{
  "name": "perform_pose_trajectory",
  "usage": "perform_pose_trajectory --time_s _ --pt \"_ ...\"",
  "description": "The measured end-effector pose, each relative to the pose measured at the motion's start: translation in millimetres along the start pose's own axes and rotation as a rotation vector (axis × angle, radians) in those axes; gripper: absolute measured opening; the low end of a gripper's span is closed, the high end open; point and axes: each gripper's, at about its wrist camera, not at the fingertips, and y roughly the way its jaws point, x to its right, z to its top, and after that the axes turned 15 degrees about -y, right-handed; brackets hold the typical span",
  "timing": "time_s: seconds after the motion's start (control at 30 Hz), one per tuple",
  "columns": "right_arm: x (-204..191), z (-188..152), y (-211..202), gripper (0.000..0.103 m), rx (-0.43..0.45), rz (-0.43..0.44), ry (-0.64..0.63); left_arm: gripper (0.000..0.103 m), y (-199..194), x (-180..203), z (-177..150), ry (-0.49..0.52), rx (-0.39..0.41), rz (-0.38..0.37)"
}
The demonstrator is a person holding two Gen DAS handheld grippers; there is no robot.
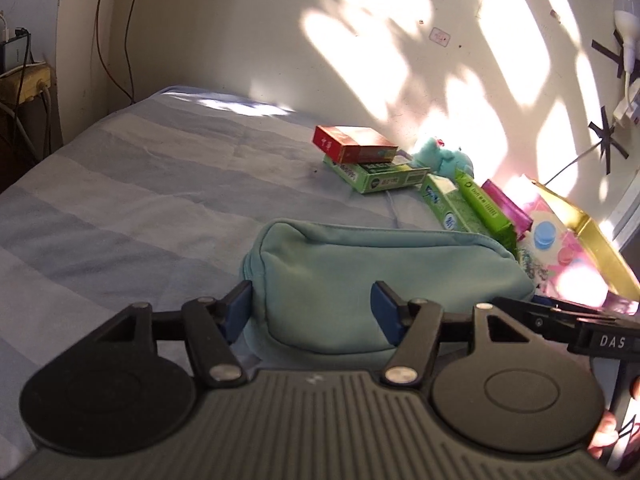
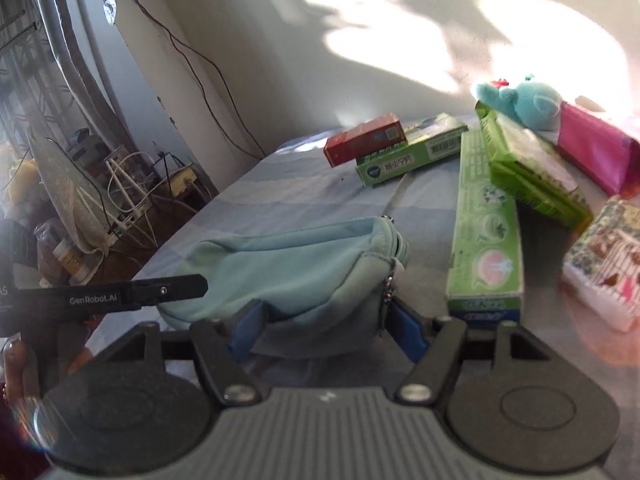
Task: Organize objects
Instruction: 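Grasp the light-blue fabric pouch with the right gripper and drop it into the pink tin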
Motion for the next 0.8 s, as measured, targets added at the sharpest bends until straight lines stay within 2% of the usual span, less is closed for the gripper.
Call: perform_pose_trajectory --time_s 0.1,0.2,0.37,0.5,0.6,0.8 --pt "13.3 -0.6 -51.4 0.067 0.11 -0.091 -0.018 0.065 -3.8 36.9 -0.4 0.025 0.002 -0.114" --pt "36.7 -5.6 -105.1 0.067 0.202 -0.191 0.014 0.065 2.1 96.0 -6.3 0.114 0.004 -0.211" --pt "84.6 -24.8 -185.0 0.067 0.331 -0.377 0.09 0.065 39.5 191.9 -26.2 0.213 -0.076 -0.353" --pt "132.8 -49.0 -230.9 0.067 0.382 -0.48 0.171 0.065 68.7 253.7 -49.3 0.292 -0.116 -0.398" --pt "164.2 -64.7 -247.5 0.067 0.391 -0.536 0.217 0.065 96.2 292.2 -62.5 0.336 -0.159 -0.407" --pt "204.3 -90.9 -261.8 0.068 0.385 -0.616 0.269 0.065 131.9 331.2 -84.6 0.376 -0.226 -0.37"
